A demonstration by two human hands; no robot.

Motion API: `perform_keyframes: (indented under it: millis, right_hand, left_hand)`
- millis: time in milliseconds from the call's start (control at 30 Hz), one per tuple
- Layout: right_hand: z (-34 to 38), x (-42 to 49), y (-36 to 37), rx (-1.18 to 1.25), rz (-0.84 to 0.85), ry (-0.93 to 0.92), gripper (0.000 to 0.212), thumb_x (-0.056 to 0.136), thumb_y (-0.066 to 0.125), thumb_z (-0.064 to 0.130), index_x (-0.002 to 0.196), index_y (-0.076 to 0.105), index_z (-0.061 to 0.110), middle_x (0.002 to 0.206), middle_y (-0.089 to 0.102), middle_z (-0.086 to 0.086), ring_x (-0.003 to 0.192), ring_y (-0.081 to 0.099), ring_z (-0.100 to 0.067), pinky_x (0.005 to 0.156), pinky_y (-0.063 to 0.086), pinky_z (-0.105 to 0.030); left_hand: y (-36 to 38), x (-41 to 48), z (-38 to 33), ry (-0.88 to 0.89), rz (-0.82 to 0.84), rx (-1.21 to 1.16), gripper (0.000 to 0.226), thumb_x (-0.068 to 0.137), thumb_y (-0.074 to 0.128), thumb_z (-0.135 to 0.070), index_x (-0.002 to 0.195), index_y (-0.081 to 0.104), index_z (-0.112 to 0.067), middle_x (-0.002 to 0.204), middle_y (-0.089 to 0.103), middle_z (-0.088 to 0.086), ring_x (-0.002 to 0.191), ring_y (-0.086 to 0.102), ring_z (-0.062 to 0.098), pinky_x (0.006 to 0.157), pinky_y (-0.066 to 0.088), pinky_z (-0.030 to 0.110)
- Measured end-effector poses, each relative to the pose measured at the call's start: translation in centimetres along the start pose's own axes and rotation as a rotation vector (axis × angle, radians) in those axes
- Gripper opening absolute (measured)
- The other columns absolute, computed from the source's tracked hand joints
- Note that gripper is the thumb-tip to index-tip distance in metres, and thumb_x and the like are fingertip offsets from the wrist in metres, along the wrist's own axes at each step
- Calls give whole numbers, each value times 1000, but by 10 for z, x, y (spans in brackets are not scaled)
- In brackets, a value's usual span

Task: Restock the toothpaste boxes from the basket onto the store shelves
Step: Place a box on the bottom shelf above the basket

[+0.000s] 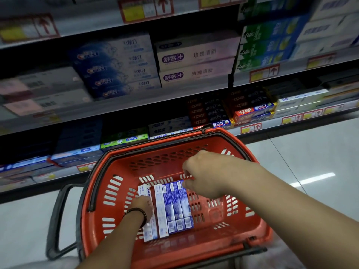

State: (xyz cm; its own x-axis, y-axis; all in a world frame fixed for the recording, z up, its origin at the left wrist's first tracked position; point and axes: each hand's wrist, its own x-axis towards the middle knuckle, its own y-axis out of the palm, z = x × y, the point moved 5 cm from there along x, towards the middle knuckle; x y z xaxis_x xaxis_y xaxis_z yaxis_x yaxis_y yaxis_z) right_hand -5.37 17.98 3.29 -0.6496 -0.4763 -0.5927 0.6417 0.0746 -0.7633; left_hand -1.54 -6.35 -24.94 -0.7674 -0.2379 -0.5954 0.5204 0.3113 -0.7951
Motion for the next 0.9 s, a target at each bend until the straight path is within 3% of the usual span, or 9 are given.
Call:
perform_keyframes:
  millis: [133,333,433,567,667,800,900]
  right_hand:
    - [2,0,-1,0,-6,-12,38,109,52,44,128,64,14,125,64,-10,104,69,-29,89,60,-41]
    - [3,3,-1,1,-6,-21,37,108,54,45,123,66,13,121,65,-9,102,69,-28,85,59,-39]
    - [5,2,-3,0,-21,-22,34,108,54,43,121,66,13,120,64,-9,101,68,-28,85,59,-40]
    - [8,0,-6,6,-46,-29,33,107,54,43,120,66,15,120,62,-7,105,66,-28,93,59,-46]
    - [11,-4,-9,8,-72,-32,35,106,55,45,117,68,15,119,64,-8,105,67,-29,94,59,-47]
    - [16,-11,-15,65,-142,-56,37,106,56,47,122,68,15,119,63,-7,103,66,-28,90,57,-41]
    - [16,-13,-19,157,-206,-73,34,105,58,46,122,69,18,111,63,-3,104,64,-25,87,55,-37]
  left_hand:
    - [-8,-8,6,-55,0,-140,18,87,67,-7,80,71,-23,101,69,-9,90,68,14,75,59,24]
    - [-34,-19,1,-41,19,-240,21,86,74,-5,76,71,-23,118,68,-3,106,65,20,83,55,23]
    - [-52,-26,-5,-4,26,-264,18,83,75,-7,78,73,-24,124,66,-3,116,65,22,90,57,29]
    - [-80,-41,-19,50,37,-294,13,82,80,-12,82,76,-24,117,64,-7,104,63,15,80,54,26]
    - [-96,-56,-25,69,6,-370,13,82,81,-12,81,75,-23,115,66,-8,104,70,21,77,60,31]
    - [-112,-80,-31,58,-14,-521,14,87,76,-4,83,72,-17,98,70,1,76,76,26,52,59,31]
    - [-128,-96,-39,72,-14,-638,13,90,72,1,87,68,-11,92,72,11,72,76,33,55,62,37]
